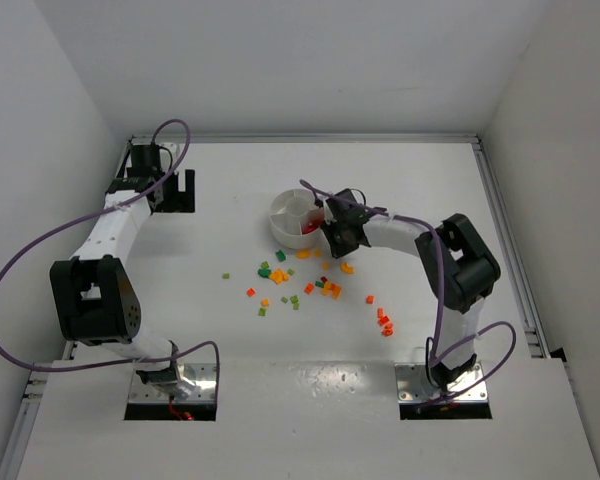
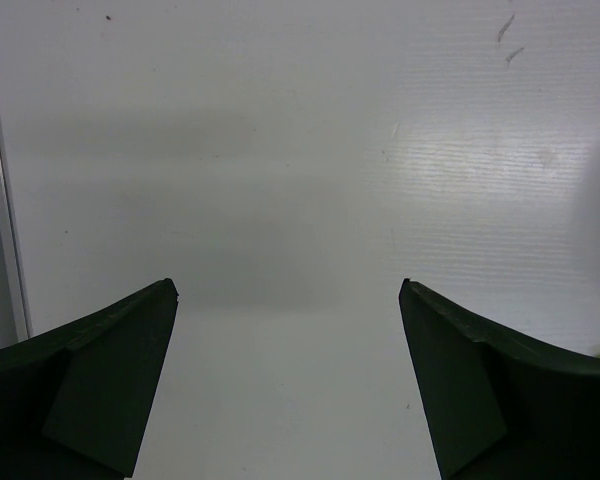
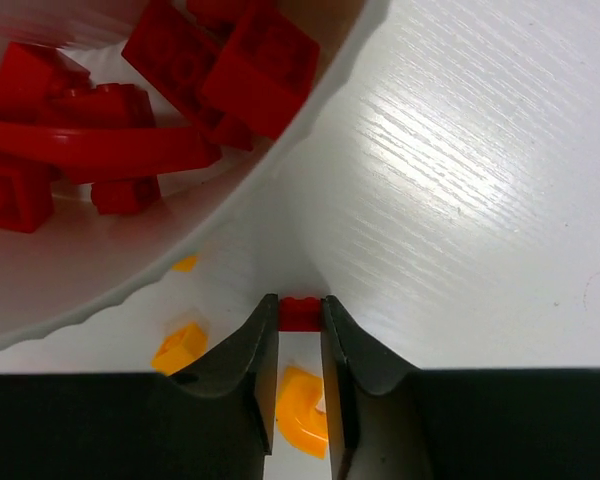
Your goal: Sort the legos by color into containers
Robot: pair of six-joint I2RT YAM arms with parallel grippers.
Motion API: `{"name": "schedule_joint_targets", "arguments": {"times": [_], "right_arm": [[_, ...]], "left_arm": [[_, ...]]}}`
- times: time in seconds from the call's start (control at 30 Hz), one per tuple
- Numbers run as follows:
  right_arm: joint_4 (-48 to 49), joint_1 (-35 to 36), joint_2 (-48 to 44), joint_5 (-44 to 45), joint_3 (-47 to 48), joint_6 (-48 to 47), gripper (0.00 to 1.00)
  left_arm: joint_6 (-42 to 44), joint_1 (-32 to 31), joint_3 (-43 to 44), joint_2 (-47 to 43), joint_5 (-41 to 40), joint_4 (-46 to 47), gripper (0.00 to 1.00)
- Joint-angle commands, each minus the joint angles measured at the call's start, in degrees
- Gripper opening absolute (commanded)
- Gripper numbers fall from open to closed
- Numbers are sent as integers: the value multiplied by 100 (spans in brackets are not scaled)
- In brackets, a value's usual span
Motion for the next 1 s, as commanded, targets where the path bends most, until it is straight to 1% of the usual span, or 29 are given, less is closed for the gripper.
{"name": "schedule_joint_targets", "arguments": {"times": [0.0,0.03,0.2,0.27,0.33,0.43,0.57,0.73,0.97], "right_arm": [[-349,-142,109,286,-56,16,20],[-410,-143,109,286,-56,16,19],[-542,-143,-749,286,-179,-90,17],[-691,-143,-953,181,-127,-142,14],[-849,-143,-1173,67,49,-195,14],[-1042,-143,-1279,-48,645,-195,12],[-1096,-81,-1218,-197,1226,-195,12],[-1157,-29,-718,-382,1841,-134,12],[-1219,-29,-260,-628,2291,-28,12]], "left_arm": [[-15,72,104,-64,-13,123,100],[-15,72,105,-64,-13,123,100],[38,72,105,-117,-13,123,100],[38,72,105,-169,-66,123,100],[38,72,52,-170,-66,123,100],[38,72,52,-170,-66,123,100],[38,72,52,-170,-13,123,100],[-15,72,105,-170,-13,123,100],[38,72,105,-170,-66,71,100]]}}
